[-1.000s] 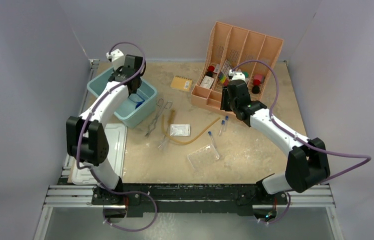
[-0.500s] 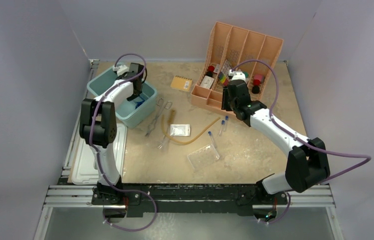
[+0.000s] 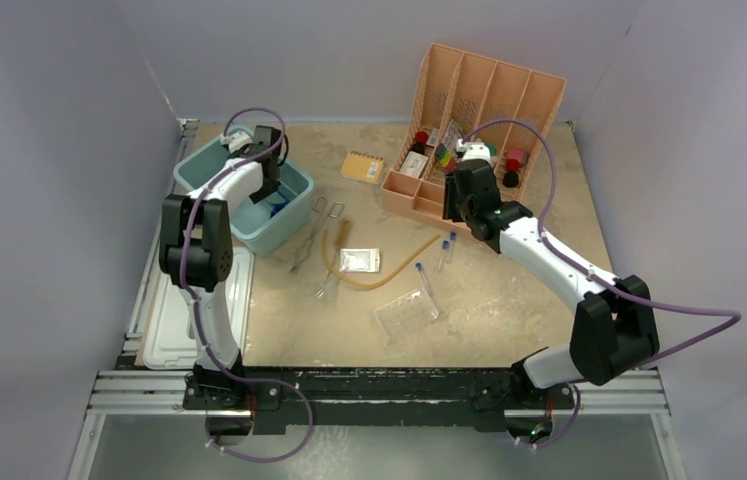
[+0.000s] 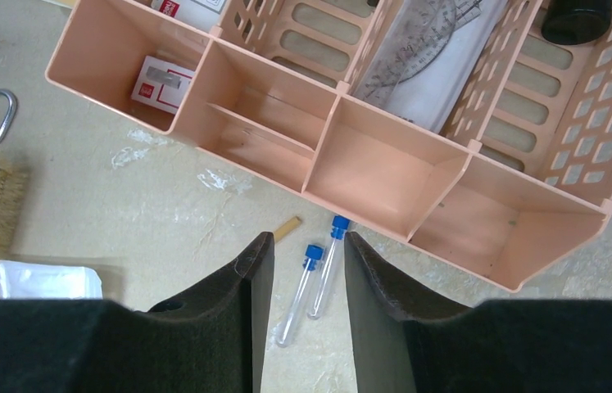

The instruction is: Organize the chemistry lab equipment

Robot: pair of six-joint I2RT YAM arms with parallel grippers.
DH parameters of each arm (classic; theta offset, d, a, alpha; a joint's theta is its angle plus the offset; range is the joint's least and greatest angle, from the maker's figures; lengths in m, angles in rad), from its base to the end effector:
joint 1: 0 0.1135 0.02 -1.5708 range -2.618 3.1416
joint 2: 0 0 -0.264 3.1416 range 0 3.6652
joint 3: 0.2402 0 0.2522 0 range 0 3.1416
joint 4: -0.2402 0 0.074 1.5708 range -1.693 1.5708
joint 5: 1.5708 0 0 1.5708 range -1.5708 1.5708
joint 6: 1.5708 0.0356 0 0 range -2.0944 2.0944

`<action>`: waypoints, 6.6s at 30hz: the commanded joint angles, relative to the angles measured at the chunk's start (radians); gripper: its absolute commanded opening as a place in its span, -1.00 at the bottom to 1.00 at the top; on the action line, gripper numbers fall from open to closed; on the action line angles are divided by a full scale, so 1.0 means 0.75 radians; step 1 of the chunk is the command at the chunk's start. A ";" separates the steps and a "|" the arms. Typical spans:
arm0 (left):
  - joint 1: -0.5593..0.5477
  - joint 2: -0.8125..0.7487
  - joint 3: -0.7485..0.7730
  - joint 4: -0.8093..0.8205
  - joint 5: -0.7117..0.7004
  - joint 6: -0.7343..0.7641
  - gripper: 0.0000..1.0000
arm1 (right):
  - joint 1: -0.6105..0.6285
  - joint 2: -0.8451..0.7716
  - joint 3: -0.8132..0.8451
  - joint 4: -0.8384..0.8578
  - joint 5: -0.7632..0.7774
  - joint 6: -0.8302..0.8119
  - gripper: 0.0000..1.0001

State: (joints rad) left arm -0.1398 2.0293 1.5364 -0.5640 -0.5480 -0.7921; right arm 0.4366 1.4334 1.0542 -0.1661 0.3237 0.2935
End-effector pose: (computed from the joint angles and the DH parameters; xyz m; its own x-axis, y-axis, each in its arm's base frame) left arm 0.4307 -0.0419 0.1963 -0.5098 -0.5418 -0.6682 -0.7084 0.7051 -0.0313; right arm 0.3000 0.1275 0.2842 -0.4946 0.0719 -0.8661 -0.0119 0.9959 0.0894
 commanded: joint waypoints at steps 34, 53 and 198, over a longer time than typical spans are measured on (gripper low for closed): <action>-0.535 -0.392 0.011 -0.277 0.362 0.937 0.18 | -0.005 -0.111 -0.042 0.049 -0.018 0.069 0.31; -0.546 -0.448 -0.460 -0.239 0.202 0.853 -0.42 | -0.004 -0.143 -0.071 0.064 -0.037 0.089 0.31; -0.494 -0.419 0.176 0.125 -0.007 0.352 -1.00 | 0.046 0.202 0.154 0.046 -0.098 0.354 0.07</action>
State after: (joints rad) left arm -0.5228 1.8076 1.5955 -0.4961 -0.3943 -0.5648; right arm 0.4755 1.5784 1.1286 -0.1604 0.2264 0.5636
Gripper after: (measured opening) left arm 0.090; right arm 0.538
